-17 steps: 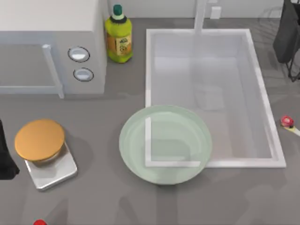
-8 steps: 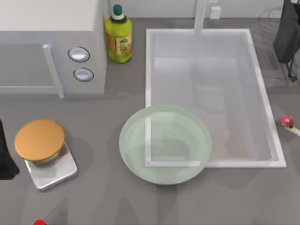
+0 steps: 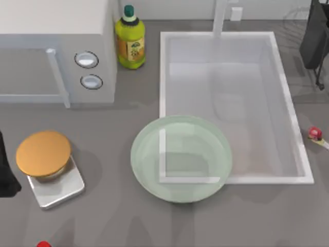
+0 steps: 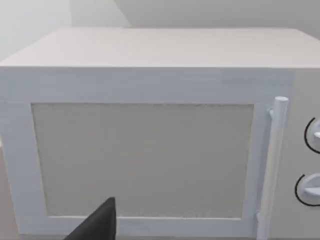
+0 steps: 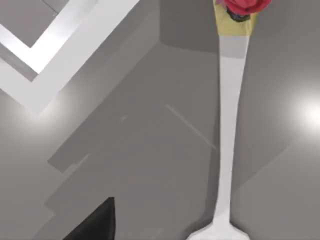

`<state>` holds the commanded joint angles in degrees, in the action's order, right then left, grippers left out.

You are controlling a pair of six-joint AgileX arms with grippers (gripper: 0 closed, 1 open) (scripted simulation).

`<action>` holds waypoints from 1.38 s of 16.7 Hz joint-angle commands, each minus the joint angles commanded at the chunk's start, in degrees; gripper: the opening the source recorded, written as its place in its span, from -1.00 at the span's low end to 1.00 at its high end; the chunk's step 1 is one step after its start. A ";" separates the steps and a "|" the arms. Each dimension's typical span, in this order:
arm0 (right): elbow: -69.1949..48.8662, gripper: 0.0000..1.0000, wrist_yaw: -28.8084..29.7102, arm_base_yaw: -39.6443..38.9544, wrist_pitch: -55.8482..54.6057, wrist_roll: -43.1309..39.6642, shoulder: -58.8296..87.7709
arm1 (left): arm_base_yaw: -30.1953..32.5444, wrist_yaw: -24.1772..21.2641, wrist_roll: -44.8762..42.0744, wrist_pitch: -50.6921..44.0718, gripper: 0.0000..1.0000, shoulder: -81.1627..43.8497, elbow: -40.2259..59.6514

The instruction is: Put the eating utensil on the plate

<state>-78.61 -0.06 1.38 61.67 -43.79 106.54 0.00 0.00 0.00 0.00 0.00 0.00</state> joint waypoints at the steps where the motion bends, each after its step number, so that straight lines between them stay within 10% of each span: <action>1: 0.53 1.00 0.01 0.05 -0.75 0.05 0.40 | 0.00 0.00 0.00 0.00 1.00 0.00 0.00; 14: 11.75 1.00 0.07 0.13 -20.90 0.20 9.23 | 0.00 0.00 0.00 0.00 1.00 0.00 0.00; 23: 11.75 -0.36 0.07 0.13 -20.90 0.20 9.23 | 0.00 0.00 0.00 0.00 1.00 0.00 0.00</action>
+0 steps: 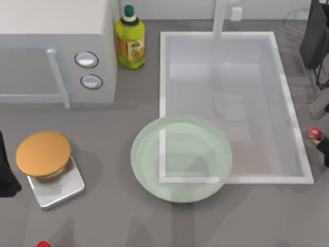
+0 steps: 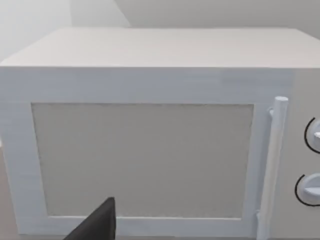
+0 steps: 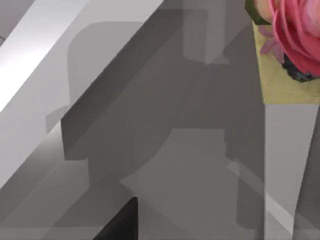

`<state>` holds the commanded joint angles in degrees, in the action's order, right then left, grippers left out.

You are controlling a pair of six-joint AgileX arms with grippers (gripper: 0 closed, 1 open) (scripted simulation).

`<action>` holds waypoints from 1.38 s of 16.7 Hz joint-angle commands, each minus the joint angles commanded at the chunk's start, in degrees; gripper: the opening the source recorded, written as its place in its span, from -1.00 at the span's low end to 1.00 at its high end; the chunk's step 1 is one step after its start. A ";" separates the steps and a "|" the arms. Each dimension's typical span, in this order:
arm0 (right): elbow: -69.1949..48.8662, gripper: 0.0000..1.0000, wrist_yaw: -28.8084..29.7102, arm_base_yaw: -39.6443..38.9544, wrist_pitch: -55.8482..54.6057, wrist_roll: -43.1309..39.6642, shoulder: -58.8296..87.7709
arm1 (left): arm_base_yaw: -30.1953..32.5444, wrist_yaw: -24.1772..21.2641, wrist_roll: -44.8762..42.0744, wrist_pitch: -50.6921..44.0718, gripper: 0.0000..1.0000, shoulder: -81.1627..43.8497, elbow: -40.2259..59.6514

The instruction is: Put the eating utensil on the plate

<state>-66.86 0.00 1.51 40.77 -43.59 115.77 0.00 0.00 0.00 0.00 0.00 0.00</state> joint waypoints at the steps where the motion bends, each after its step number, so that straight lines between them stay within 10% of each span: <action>1: 0.00 -0.51 0.00 0.00 0.00 0.00 0.00 | 0.00 0.00 0.00 0.00 1.00 0.00 0.00; 5: 0.00 -1.00 0.00 0.00 0.00 0.00 0.00 | 0.00 0.00 0.00 0.00 1.00 0.00 0.00; 23: -13.54 -1.00 -1.41 -0.06 22.70 0.85 -9.68 | 0.00 0.00 0.00 0.00 1.00 0.00 0.00</action>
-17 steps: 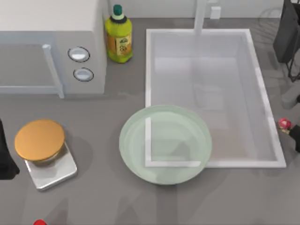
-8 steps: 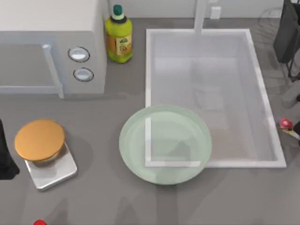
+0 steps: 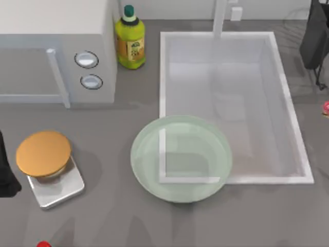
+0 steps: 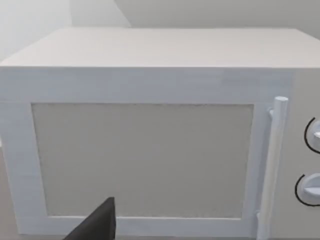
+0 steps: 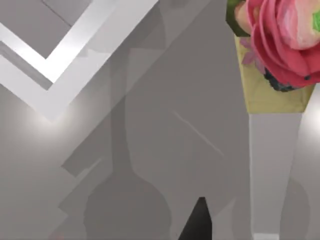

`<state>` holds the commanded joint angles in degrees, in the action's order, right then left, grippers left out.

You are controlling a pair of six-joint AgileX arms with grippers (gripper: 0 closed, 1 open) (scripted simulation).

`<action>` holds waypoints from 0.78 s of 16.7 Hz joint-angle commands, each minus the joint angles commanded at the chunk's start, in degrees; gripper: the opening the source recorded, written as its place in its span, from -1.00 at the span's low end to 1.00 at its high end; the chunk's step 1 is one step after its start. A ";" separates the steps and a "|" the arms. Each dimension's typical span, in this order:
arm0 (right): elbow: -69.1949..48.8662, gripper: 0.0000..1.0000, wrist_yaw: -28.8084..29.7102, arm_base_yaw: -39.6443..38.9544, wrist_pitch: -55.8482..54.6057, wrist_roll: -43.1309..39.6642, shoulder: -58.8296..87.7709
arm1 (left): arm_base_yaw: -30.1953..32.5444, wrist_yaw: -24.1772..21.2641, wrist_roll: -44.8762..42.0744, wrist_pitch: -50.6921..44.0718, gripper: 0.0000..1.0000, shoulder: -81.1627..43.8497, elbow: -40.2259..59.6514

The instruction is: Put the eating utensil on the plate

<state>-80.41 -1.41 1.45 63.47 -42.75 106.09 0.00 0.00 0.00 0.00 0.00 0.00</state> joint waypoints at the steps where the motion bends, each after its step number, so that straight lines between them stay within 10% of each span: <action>1: -0.95 -1.00 -0.01 0.01 1.16 0.03 -0.78 | 0.00 0.00 0.00 0.00 1.00 0.00 0.00; 13: -5.23 -1.00 0.23 -3.33 2.93 -11.99 2.36 | 0.00 0.00 0.00 0.00 1.00 0.00 0.00</action>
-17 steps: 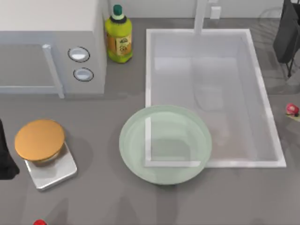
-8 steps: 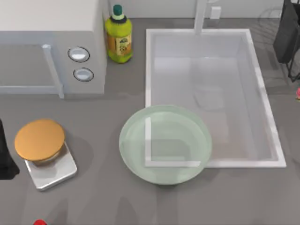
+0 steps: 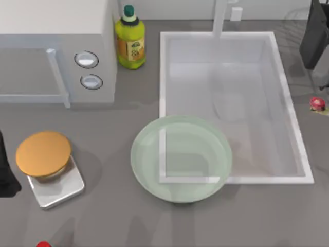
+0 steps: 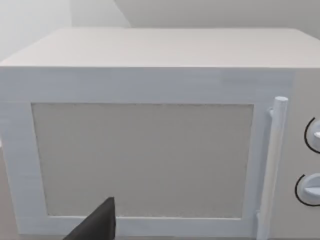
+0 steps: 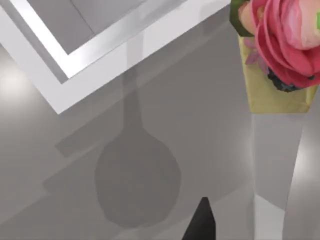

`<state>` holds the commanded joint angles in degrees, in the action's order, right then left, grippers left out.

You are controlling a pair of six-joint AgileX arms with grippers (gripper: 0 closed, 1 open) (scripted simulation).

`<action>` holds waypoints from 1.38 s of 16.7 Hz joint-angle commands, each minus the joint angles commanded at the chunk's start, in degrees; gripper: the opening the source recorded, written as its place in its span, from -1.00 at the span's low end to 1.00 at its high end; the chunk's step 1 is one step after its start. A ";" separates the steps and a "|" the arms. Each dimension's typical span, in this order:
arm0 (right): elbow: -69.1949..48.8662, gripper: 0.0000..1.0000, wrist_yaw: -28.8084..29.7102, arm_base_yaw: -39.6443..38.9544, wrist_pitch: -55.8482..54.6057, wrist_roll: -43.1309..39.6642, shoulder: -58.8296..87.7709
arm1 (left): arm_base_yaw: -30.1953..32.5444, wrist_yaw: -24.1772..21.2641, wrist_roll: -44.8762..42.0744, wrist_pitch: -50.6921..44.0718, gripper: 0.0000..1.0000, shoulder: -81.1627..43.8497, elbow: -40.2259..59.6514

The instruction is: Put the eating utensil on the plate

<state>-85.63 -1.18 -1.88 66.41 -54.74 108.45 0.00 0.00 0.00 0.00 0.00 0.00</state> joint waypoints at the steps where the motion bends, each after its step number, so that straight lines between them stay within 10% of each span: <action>1: -1.24 -1.00 0.08 -1.08 0.42 -4.16 1.04 | 0.00 0.00 0.00 0.00 1.00 0.00 0.00; 23: -25.91 -1.00 1.59 -35.41 8.43 -158.31 23.50 | 0.00 0.00 0.00 0.00 1.00 0.00 0.00</action>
<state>-111.54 0.42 -37.29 74.83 -213.05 131.95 0.00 0.00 0.00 0.00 0.00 0.00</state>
